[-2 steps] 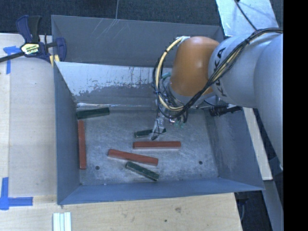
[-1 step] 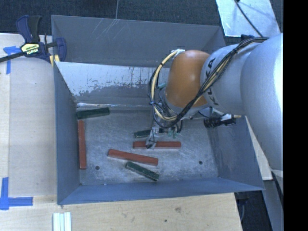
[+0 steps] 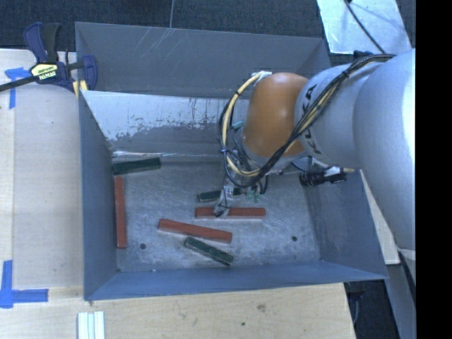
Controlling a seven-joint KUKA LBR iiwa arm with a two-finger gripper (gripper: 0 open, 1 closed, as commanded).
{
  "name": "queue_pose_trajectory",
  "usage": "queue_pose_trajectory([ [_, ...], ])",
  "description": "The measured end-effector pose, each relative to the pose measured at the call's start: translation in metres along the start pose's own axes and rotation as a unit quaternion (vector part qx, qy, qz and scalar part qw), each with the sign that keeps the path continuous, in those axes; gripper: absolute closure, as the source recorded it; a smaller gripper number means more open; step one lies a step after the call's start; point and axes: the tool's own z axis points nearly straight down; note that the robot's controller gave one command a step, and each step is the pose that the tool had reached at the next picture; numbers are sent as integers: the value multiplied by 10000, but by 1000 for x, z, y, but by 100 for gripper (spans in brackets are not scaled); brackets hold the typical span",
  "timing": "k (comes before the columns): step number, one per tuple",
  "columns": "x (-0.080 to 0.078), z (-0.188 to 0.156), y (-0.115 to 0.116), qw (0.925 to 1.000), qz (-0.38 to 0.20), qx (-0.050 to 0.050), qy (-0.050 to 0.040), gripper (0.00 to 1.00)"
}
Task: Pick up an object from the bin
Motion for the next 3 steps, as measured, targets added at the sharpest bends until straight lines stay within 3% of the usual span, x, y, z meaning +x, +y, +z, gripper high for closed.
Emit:
queue_pose_trajectory([
  [1, -2, -2, 0, 10000, 5, -13, -52, 100],
  [2, -4, -23, 0, 10000, 12, -6, -33, 100],
  [3, -7, -87, 0, 10000, 13, -13, -52, 100],
])
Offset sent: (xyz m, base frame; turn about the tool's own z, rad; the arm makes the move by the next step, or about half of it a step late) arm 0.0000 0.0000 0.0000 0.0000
